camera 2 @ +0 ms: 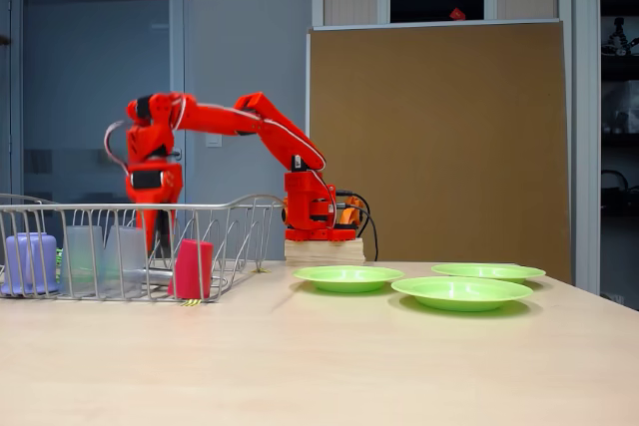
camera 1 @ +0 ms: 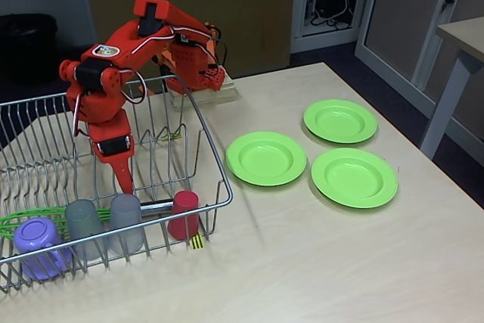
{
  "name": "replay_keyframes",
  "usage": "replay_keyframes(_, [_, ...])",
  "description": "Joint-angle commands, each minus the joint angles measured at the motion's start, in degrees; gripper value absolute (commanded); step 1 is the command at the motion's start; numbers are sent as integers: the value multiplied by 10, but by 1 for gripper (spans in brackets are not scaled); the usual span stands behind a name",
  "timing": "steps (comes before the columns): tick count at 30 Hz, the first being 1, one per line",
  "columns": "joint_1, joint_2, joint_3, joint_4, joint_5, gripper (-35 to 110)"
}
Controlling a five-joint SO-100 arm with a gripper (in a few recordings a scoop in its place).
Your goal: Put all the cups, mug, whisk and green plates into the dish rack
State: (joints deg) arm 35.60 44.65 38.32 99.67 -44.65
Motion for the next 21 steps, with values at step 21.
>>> replay_keyframes(21, [-329, 713, 693, -58, 353, 16])
